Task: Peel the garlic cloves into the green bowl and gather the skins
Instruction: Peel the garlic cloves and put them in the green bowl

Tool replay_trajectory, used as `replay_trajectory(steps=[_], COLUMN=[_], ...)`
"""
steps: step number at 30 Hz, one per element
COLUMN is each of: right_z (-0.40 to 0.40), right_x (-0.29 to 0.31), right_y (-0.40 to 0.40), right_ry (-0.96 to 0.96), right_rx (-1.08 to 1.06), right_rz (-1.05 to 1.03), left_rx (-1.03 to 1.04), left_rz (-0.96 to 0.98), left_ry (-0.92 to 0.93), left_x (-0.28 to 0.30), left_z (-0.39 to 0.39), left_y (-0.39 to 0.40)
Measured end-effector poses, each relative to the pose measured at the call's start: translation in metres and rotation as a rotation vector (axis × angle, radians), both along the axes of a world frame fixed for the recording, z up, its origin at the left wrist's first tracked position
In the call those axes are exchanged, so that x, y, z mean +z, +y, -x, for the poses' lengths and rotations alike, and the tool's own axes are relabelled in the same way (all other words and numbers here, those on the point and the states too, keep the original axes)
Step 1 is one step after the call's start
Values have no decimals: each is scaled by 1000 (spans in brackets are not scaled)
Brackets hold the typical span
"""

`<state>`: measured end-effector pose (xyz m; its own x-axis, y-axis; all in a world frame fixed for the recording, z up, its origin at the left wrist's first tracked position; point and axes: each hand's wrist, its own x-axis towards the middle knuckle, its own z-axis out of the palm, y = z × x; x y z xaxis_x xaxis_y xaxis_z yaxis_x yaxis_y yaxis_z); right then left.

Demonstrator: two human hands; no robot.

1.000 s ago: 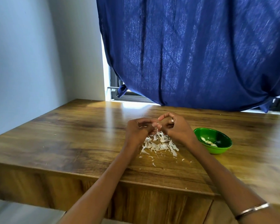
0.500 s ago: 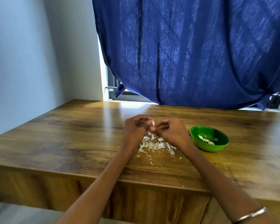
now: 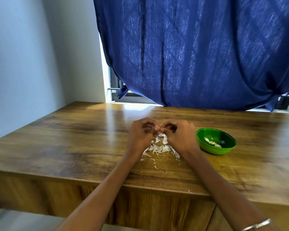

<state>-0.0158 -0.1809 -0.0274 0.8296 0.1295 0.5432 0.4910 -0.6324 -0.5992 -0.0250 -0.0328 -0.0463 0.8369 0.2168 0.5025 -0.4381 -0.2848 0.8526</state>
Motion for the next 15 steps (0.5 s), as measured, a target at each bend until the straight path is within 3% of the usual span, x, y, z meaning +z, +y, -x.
replay_trajectory(steps=[4, 7, 10, 15], right_z=[3, -2, -10, -6], right_x=[-4, -7, -6, -8], right_y=[5, 5, -4, -9], right_ry=[-123, -186, -179, -50], right_rx=[-59, -106, -114, -36], right_rz=[84, 130, 76, 54], left_rx=[-21, -13, -54, -10], left_rz=[66, -3, -89, 61], left_ry=[30, 61, 73, -92], left_x=[2, 0, 1, 4], left_z=[2, 0, 8, 7], left_y=[0, -1, -7, 1])
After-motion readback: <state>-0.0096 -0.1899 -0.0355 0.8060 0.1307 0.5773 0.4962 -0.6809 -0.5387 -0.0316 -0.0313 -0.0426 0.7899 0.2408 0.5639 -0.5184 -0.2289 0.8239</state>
